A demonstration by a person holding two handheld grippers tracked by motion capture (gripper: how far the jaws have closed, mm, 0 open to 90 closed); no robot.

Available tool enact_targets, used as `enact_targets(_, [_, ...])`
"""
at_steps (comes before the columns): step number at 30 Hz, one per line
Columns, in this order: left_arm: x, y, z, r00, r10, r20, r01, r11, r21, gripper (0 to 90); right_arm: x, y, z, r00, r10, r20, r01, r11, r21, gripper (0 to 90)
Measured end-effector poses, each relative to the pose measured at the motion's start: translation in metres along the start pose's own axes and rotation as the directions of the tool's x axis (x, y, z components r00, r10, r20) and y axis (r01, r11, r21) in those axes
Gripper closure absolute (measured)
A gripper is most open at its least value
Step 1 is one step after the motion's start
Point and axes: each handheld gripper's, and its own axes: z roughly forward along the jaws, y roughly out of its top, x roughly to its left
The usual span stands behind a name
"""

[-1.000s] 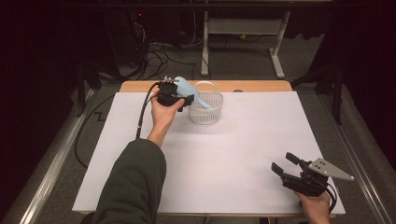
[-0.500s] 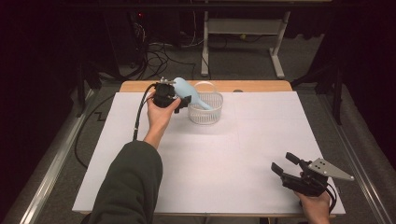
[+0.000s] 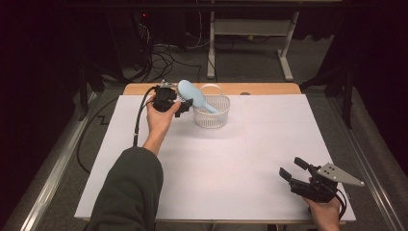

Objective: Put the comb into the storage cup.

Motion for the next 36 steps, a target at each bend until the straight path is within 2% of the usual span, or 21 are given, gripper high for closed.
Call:
enact_targets(9, [0.007,-0.004,-0.007,0.9999,-0.015,0.001,0.015,0.9999,-0.007,28.2,0.001,0.0,0.0,1.0,-0.005,0.003,0.005,1.0,0.0,26.6])
enact_targets(14, [0.01,-0.006,-0.013,0.9998,-0.013,-0.013,0.013,0.9996,-0.024,28.2,0.001,0.0,0.0,1.0,-0.007,0.005,0.007,1.0,0.001,26.6])
enact_targets(22, [0.012,-0.01,-0.023,0.9999,-0.002,-0.01,0.001,0.9993,-0.039,28.2,0.002,0.0,0.0,0.9999,-0.012,0.012,0.012,1.0,0.0,26.5])
enact_targets(36, [0.023,-0.017,-0.039,0.9999,-0.01,-0.01,0.009,0.9984,-0.055,28.6,0.001,0.0,0.0,0.9997,-0.014,0.018,0.014,1.0,0.003,26.5])
